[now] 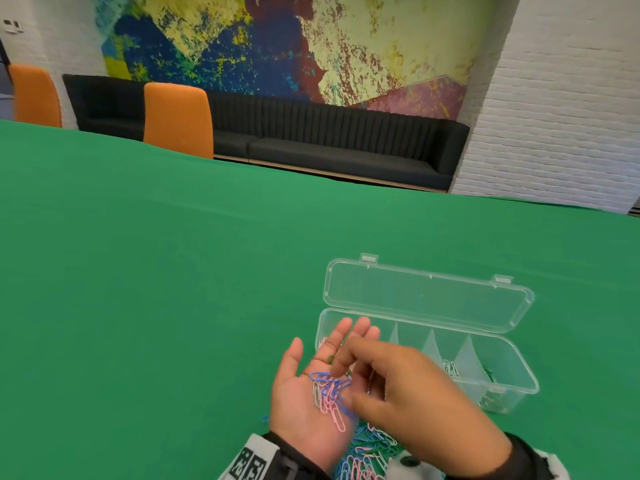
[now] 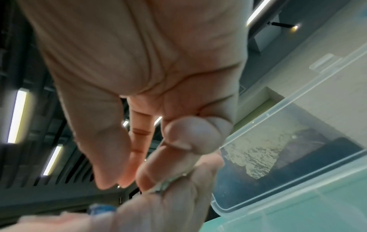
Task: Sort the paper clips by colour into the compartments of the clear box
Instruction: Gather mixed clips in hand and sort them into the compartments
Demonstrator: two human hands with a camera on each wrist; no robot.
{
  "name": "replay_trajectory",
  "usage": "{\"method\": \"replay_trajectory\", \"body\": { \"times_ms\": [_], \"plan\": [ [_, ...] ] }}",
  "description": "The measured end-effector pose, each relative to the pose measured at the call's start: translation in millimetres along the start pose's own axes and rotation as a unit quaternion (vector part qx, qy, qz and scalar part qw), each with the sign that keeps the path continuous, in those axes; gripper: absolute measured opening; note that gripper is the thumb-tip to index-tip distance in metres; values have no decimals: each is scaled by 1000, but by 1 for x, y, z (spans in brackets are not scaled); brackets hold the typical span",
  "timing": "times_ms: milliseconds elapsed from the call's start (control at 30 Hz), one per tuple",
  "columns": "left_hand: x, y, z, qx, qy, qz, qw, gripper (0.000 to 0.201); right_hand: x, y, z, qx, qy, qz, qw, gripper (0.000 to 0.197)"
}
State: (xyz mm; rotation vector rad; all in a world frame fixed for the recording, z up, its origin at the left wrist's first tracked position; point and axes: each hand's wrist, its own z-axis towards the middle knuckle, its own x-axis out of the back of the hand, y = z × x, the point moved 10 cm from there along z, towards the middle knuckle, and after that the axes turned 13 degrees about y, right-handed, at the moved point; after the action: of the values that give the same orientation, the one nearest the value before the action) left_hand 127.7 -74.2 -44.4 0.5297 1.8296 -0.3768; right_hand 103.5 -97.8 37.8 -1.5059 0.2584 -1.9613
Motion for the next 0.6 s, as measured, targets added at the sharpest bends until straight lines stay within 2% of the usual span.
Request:
{"method": "replay_trajectory", "body": {
  "times_ms": [100,233,500,600],
  "plan": [
    [5,1,1,-8,24,1,1000,60,-11,-4,0,37,-20,-4,999,26],
    [9,6,3,-18,43,-2,999,62,-20,-2,0,45,-33,-15,998,25],
    [9,14,6,-33,31,-6,999,63,-22,-7,1,74,-12,-3,997,15],
    [5,15,4,-34,20,-18,999,63,-16,-2,5,63,26,-20,998,26]
  ]
}}
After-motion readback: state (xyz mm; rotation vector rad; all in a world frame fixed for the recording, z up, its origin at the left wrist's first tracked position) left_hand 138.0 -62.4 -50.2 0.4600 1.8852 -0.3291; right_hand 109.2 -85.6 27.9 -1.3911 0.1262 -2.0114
